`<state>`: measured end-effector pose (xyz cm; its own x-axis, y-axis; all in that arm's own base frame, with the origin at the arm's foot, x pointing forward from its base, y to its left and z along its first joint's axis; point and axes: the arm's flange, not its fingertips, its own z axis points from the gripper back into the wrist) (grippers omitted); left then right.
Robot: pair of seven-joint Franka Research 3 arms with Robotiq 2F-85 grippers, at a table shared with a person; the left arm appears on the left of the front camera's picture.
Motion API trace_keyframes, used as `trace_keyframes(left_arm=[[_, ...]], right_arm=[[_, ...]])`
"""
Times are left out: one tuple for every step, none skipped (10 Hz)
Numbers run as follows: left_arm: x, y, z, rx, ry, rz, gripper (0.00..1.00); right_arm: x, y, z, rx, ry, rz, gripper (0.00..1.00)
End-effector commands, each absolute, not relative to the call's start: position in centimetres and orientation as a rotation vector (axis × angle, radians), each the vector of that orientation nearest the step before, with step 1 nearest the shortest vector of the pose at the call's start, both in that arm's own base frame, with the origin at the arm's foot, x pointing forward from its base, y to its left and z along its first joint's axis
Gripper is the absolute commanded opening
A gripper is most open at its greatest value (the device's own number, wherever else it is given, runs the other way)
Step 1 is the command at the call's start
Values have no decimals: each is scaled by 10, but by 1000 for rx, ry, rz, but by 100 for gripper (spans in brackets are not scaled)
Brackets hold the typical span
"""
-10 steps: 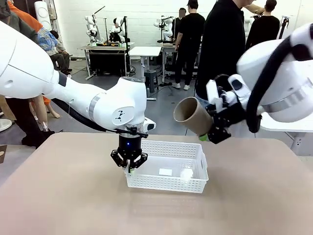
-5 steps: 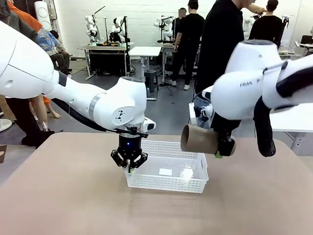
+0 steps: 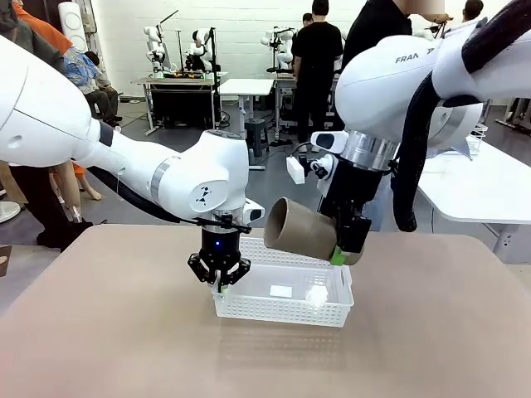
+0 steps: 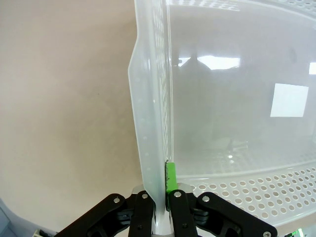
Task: Clean and organize the cups into the basket.
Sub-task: Pick up the Organizing basket and move it to the center of the table, then pick up the Reusable plastic cup from the right side of the table and place it inside the Organizing basket.
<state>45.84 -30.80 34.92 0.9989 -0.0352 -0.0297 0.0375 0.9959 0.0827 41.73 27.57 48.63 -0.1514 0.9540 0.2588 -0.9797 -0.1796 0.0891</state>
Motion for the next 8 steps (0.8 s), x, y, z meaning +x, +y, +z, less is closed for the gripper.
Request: trace_keyframes(left_arm=[[457,-308,345,93,28,-50,0],[457,-308,345,93,28,-50,0],[457,-308,345,93,28,-50,0],[457,-308,345,93,28,-50,0],[457,-308,345,93,28,-50,0],[457,-308,345,93,28,-50,0],[457,-308,345,93,28,-50,0],[457,-308,345,93,28,-50,0]], right_arm=[[426,264,463,314,-162,1707,79],[427,263,452,316,-244,1688,79],[424,270,476,304,-118,1718,79],[424,270,476,304,-118,1718,79],[424,270,476,304,-118,1718,79],[424,270,476,304,-118,1718,79],[424,270,476,304,-118,1718,79],[424,270,476,304,-118,1718,79]])
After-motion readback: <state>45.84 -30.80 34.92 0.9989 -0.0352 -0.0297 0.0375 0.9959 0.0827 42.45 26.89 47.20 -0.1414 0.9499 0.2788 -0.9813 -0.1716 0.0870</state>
